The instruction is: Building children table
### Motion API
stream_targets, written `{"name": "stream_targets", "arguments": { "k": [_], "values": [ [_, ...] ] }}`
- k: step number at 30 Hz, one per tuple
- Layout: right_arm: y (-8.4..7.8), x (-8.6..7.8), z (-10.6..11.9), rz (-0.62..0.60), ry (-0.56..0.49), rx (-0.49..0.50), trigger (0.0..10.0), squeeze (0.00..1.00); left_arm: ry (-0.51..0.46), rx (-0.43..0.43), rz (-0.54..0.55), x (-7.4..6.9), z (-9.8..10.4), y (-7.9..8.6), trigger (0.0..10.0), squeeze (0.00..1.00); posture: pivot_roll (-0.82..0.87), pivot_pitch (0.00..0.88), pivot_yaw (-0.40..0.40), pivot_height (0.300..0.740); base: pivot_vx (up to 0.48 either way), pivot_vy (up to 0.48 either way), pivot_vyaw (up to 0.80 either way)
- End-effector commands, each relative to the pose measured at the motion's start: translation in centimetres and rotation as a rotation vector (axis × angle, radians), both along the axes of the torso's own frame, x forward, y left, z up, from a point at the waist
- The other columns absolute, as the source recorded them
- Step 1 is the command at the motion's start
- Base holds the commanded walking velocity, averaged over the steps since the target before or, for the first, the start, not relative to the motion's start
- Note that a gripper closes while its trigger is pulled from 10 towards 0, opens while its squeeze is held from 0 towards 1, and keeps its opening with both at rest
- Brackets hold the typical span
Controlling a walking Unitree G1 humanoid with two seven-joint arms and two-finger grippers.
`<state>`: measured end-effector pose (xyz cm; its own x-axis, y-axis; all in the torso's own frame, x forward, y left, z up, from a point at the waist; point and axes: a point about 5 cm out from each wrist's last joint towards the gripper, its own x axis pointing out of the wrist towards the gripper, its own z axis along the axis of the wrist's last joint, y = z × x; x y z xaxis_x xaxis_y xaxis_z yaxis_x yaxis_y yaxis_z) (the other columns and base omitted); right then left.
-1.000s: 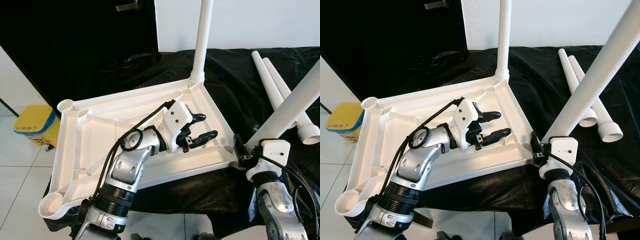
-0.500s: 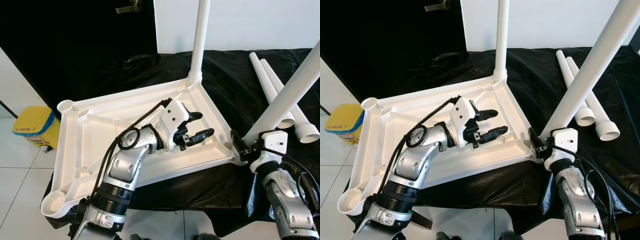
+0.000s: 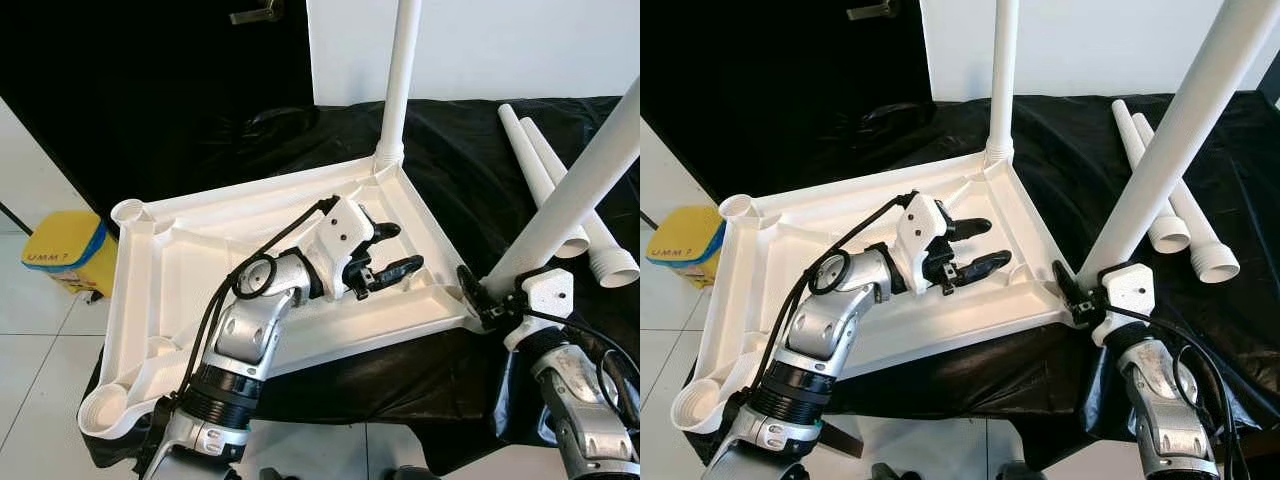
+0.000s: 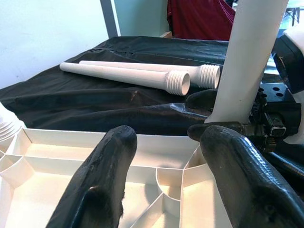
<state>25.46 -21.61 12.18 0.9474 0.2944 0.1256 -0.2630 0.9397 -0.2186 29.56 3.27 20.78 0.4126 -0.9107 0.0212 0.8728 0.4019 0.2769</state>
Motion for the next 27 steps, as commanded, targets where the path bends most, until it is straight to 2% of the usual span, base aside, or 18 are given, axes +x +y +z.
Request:
{"name": "stream_targets", "arguments": {
  "k": [1, 4, 9, 12, 13, 14, 17, 23, 27],
  "values": [
    [0.1, -1.1, -3.8, 0.016, 0.187, -0.028, 10.0, 0.0, -0.02, -0.025, 0.123, 0.7, 0.3, 0.4, 10.0, 0.0, -0.3, 0.113, 0.081, 0.74, 0.0, 0.0, 0.0],
    [-0.1, -1.2, -3.9, 0.015, 0.173, -0.051, 10.0, 0.0, -0.021, -0.026, 0.12, 0.7, 0.4, 0.3, 10.0, 0.0, -0.3, 0.112, 0.083, 0.74, 0.0, 0.0, 0.0],
    [0.2, -1.4, -4.3, 0.025, 0.177, -0.008, 10.0, 0.0, -0.024, -0.025, 0.117, 0.7, 0.4, 0.3, 10.0, 0.0, -0.3, 0.112, 0.086, 0.74, 0.0, 0.0, 0.0],
    [0.4, -1.5, -4.5, 0.025, 0.198, 0.035, 10.0, 0.0, -0.024, -0.023, 0.115, 0.7, 0.4, 0.3, 10.0, 0.0, -0.3, 0.112, 0.086, 0.74, 0.0, 0.0, 0.0],
    [0.5, -1.4, -4.5, 0.02, 0.214, 0.087, 10.0, 0.0, -0.024, -0.022, 0.115, 0.7, 0.4, 0.3, 10.0, 0.0, -0.3, 0.11, 0.087, 0.74, 0.0, 0.0, 0.0],
    [0.5, -1.4, -4.5, 0.02, 0.214, 0.087, 10.0, 0.0, -0.024, -0.022, 0.115, 0.7, 0.4, 0.3, 10.0, 0.0, -0.3, 0.11, 0.087, 0.74, 0.0, 0.0, 0.0],
    [0.7, -1.2, -4.3, 0.004, 0.235, 0.178, 10.0, 0.0, -0.026, -0.02, 0.113, 0.7, 0.5, 0.3, 10.0, 0.0, -0.3, 0.105, 0.086, 0.74, 0.0, 0.0, 0.0],
    [0.8, -1.0, -4.1, -0.014, 0.244, 0.193, 10.0, 0.0, -0.028, -0.02, 0.11, 0.6, 0.5, 0.3, 10.0, 0.0, -0.3, 0.1, 0.085, 0.74, 0.0, 0.0, 0.0],
    [1.5, -1.0, -3.4, -0.002, 0.207, 0.142, 10.0, 0.0, -0.026, -0.039, 0.084, 0.5, 0.7, -0.1, 10.0, 0.0, -0.3, 0.093, 0.082, 0.74, 0.0, 0.0, 0.0]
  ]
}}
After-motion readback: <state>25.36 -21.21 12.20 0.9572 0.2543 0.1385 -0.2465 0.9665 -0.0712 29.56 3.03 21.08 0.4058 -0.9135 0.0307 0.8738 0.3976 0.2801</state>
